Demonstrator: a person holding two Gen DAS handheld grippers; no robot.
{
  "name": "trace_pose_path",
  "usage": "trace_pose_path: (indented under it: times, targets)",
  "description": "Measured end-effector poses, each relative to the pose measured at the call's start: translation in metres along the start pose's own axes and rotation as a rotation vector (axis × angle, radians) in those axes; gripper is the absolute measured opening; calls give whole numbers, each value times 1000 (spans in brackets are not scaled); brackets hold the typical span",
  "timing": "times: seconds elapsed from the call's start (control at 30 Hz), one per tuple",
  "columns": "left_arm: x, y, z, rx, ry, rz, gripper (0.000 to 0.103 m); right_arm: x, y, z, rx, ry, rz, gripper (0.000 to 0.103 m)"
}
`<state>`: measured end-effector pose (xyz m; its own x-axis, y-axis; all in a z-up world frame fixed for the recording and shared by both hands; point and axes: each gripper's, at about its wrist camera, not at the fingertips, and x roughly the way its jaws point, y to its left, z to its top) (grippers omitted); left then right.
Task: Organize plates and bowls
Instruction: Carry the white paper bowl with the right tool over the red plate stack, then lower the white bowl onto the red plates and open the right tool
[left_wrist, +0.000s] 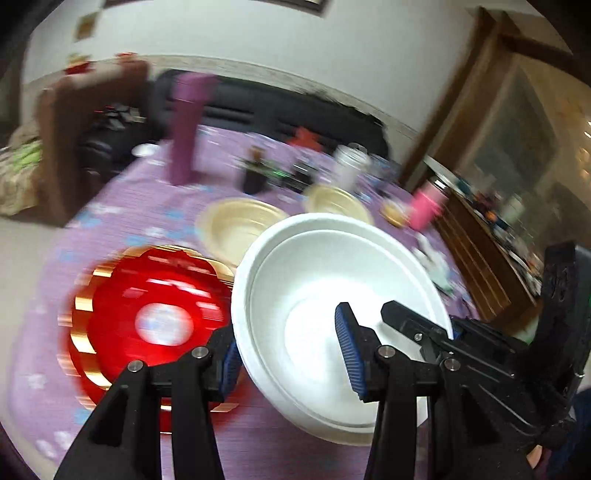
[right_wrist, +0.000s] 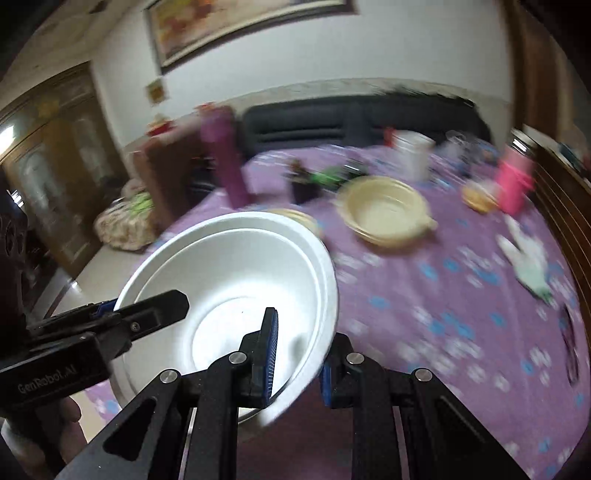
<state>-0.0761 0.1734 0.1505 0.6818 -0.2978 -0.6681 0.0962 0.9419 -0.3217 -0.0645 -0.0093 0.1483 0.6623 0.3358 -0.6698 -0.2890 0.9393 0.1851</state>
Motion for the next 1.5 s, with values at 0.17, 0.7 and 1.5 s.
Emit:
trace_pose_path:
  times: [0.17, 0.7, 1.5]
  targets:
    - [-18, 57, 12, -83, -31, 122, 45, 36, 65, 21, -106, 41, 89, 21]
    - [13, 120, -8, -110, 33, 318, 53, 107, 117, 2, -244, 143, 6, 26]
    - [-33, 67, -24, -87, -104, 254, 78, 31, 48, -13, -90, -88, -14, 73]
